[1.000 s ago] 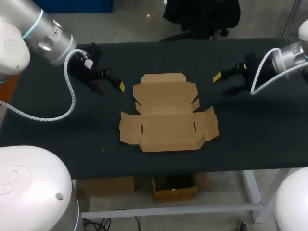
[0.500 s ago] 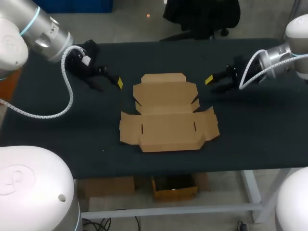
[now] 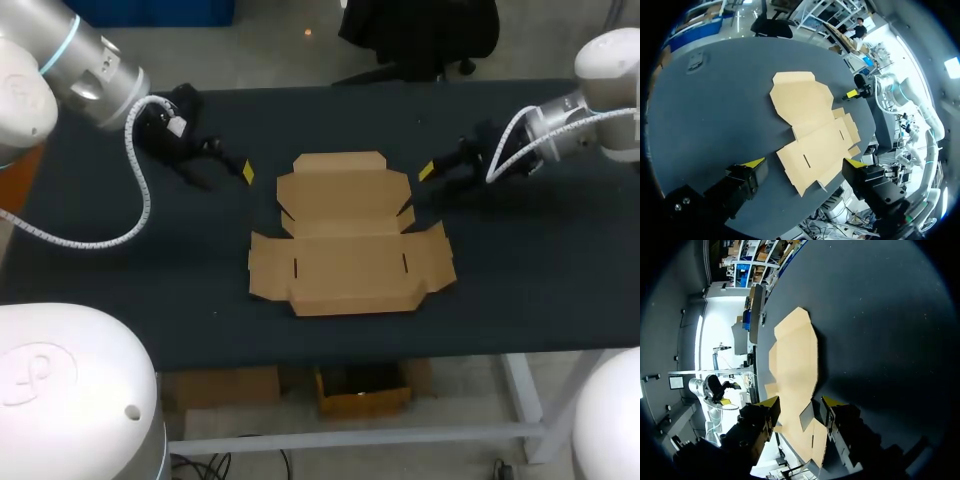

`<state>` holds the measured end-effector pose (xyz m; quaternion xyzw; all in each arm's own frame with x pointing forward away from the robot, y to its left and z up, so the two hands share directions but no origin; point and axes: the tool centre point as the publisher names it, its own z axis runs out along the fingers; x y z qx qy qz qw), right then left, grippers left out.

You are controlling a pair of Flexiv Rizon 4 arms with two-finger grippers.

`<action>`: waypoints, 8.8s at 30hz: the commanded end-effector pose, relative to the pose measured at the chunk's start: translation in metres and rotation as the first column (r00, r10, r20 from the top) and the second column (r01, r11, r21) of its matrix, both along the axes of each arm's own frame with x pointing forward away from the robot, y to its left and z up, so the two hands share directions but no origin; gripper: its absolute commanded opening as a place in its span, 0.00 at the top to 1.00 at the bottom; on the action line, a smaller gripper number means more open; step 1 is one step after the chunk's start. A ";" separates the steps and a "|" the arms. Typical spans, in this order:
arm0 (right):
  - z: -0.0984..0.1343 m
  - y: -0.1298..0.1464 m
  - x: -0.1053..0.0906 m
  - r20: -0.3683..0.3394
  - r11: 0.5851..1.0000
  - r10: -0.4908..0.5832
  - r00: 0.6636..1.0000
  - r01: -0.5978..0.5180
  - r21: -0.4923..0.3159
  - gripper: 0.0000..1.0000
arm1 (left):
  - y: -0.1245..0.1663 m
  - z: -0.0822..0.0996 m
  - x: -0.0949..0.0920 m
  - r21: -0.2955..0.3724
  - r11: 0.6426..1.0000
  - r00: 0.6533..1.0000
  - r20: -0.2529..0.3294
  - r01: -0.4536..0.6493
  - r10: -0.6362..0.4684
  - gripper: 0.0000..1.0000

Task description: Assemble the packaging by folding the flat box into shape, placing the metal phone stand inside, and closing the box properly

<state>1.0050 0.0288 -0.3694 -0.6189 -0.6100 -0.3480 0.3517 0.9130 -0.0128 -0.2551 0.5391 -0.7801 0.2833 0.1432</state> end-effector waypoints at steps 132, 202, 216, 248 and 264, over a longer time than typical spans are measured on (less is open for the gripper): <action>0.053 0.034 0.019 0.428 0.958 -0.073 0.901 -0.056 0.282 1.00 | -0.041 -0.008 0.069 -0.255 0.947 0.926 0.367 0.196 -0.093 0.00; 0.090 0.056 0.028 0.647 0.912 -0.083 0.758 -0.204 0.356 1.00 | -0.134 -0.004 0.101 -0.479 0.783 0.871 0.466 0.397 -0.157 0.75; 0.091 0.058 0.029 0.648 0.910 -0.083 0.757 -0.208 0.359 1.00 | -0.140 -0.003 0.103 -0.491 0.770 0.868 0.471 0.408 -0.160 0.93; 0.091 0.056 0.029 0.649 0.911 -0.086 0.756 -0.204 0.358 1.00 | -0.138 0.008 0.093 -0.476 0.777 0.857 0.492 0.413 -0.154 0.71; 0.092 0.057 0.028 0.651 0.912 -0.084 0.754 -0.205 0.356 1.00 | -0.146 0.006 0.096 -0.459 0.796 0.866 0.476 0.394 -0.154 0.74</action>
